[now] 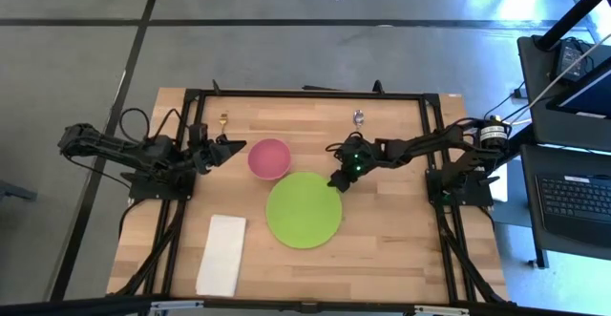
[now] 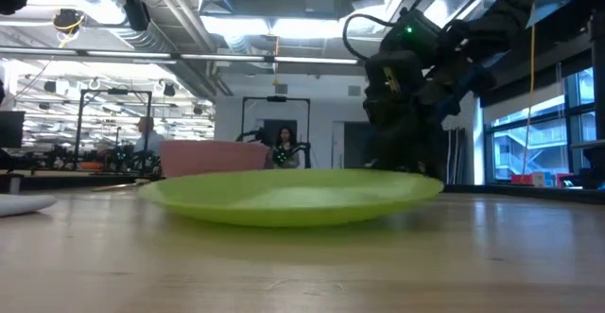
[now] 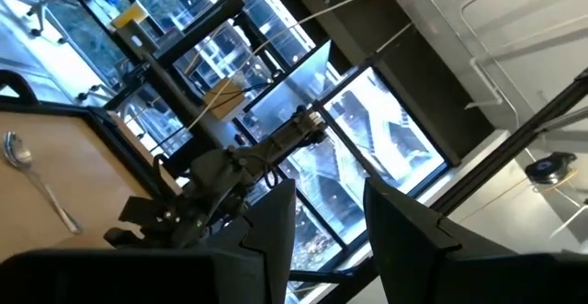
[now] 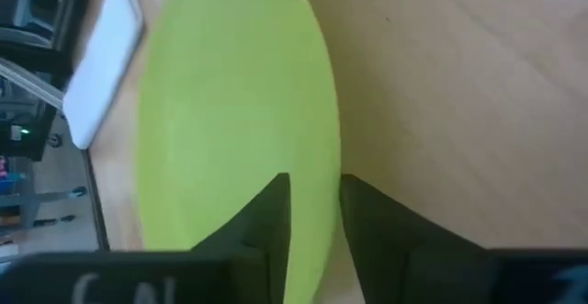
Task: Set table place
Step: Move the green plate to the middle of the table, then put the pink bowl on top of the green plate
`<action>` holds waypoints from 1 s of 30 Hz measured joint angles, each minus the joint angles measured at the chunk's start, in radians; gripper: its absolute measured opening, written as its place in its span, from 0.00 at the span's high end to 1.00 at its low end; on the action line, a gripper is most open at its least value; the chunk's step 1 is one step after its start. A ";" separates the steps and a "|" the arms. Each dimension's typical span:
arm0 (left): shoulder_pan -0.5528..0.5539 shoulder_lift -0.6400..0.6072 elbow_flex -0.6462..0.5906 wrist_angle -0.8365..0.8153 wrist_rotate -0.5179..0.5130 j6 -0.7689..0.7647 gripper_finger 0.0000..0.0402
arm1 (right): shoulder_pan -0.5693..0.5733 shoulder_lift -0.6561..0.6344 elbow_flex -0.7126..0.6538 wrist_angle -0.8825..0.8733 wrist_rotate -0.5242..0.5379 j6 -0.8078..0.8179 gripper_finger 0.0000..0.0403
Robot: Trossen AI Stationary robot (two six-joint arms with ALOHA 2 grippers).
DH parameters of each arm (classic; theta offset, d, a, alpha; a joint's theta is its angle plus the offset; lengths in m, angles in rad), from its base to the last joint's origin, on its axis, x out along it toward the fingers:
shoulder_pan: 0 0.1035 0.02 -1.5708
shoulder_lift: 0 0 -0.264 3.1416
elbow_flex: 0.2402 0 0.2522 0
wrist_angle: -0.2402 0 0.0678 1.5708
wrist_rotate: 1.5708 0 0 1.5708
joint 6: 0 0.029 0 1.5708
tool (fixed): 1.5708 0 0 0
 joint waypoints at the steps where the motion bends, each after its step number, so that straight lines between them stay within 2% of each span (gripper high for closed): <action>1: 0.000 0.000 0.000 0.000 0.000 0.000 0.69 | 0.000 0.000 0.000 -0.020 0.009 0.000 0.75; 6: 0.000 0.002 0.000 -0.002 -0.001 -0.002 0.69 | 0.000 0.000 0.000 -0.160 0.093 -0.003 0.74; 9: 0.000 0.014 0.000 -0.002 -0.047 -0.022 0.69 | -0.010 -0.012 0.000 -0.183 0.076 0.008 0.74; 14: 0.000 0.058 0.000 -0.054 -0.067 -0.087 0.69 | -0.019 -0.115 0.000 -0.113 -0.010 0.064 0.74; 21: 0.007 0.194 0.015 -0.139 -0.078 -0.157 0.69 | -0.018 -0.319 0.000 -0.008 0.008 0.096 0.74; 25: 0.027 0.286 0.121 -0.303 -0.013 -0.159 0.69 | -0.019 -0.404 0.000 0.008 0.058 0.114 0.74; 30: 0.053 0.464 0.397 -0.695 -0.001 -0.086 0.69 | -0.018 -0.456 0.001 0.034 0.067 0.111 0.74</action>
